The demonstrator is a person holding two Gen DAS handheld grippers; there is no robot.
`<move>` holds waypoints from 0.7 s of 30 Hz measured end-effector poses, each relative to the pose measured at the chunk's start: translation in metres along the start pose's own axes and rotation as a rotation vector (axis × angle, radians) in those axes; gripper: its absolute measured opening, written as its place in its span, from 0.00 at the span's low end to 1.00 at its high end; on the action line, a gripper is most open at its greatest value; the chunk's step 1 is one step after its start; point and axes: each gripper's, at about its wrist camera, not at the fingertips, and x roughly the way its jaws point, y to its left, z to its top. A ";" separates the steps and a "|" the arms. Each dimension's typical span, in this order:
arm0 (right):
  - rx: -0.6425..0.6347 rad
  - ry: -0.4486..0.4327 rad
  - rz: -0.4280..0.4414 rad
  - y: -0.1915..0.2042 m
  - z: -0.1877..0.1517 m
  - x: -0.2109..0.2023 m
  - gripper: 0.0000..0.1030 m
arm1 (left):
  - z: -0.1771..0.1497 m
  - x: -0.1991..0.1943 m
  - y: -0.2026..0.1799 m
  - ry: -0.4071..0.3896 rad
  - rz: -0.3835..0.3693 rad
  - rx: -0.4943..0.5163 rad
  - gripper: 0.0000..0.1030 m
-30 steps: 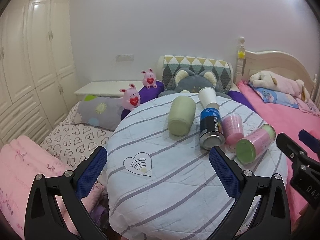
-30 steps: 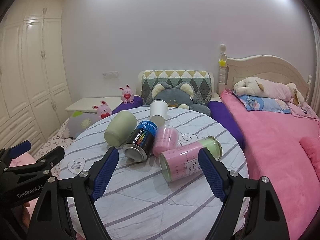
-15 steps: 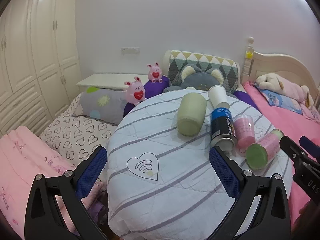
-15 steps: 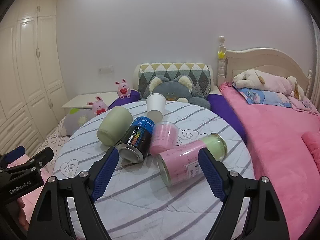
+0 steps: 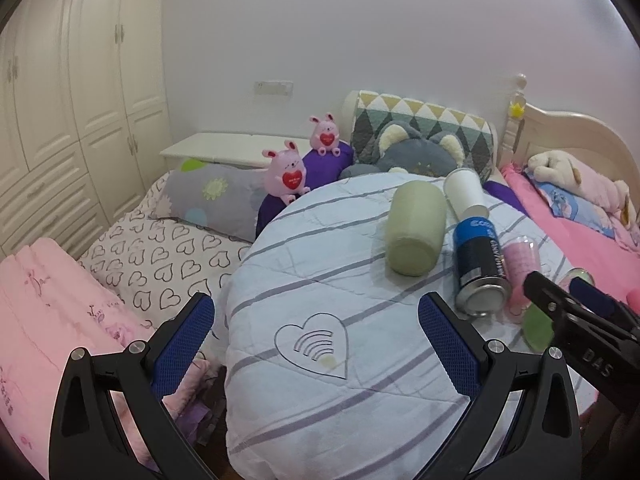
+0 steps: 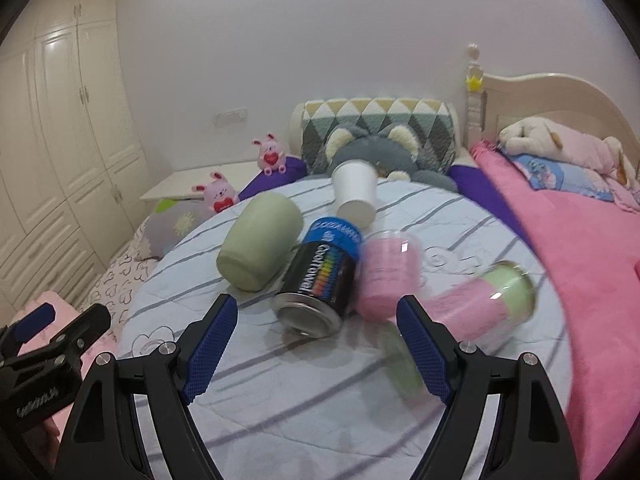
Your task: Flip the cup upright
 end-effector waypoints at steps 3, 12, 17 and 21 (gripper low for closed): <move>0.018 0.031 0.009 0.007 -0.001 0.015 0.81 | 0.000 0.008 0.007 0.011 0.005 0.001 1.00; 0.067 0.086 -0.017 0.016 -0.001 0.049 0.81 | 0.004 0.030 0.027 0.034 0.014 -0.028 1.00; 0.077 0.093 -0.051 0.018 0.003 0.059 0.81 | 0.007 0.044 0.024 0.052 0.003 -0.016 1.00; 0.065 0.100 -0.086 0.021 0.007 0.067 0.81 | 0.009 0.053 0.022 0.063 -0.005 -0.013 1.00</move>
